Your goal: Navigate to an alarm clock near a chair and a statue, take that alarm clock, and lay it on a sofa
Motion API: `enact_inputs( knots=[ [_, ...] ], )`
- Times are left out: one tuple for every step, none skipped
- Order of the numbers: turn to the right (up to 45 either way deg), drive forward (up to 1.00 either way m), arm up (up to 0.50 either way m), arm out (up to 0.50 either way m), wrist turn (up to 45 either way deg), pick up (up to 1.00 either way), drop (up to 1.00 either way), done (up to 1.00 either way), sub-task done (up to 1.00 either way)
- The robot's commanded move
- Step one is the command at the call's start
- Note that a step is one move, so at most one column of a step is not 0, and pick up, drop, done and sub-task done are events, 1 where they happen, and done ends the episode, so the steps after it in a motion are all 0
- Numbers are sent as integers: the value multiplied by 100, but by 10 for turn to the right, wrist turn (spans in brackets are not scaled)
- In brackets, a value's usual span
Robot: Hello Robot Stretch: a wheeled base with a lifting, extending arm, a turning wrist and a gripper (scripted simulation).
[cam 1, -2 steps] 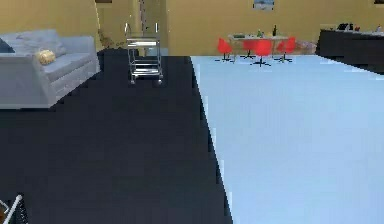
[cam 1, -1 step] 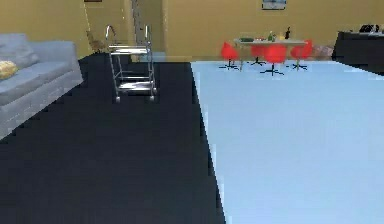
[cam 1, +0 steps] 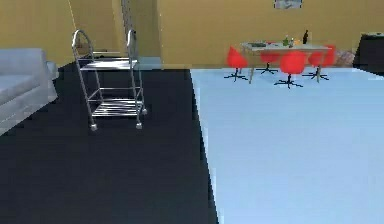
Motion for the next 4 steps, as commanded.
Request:
enact_inputs(
  knots=[
    [0, 100, 0, 0, 0, 0, 0, 0, 0],
    [0, 100, 0, 0, 0, 0, 0, 0, 0],
    [-90, 0, 0, 0, 0, 0, 0, 0, 0],
    [0, 20, 0, 0, 0, 0, 0, 0, 0]
  ],
)
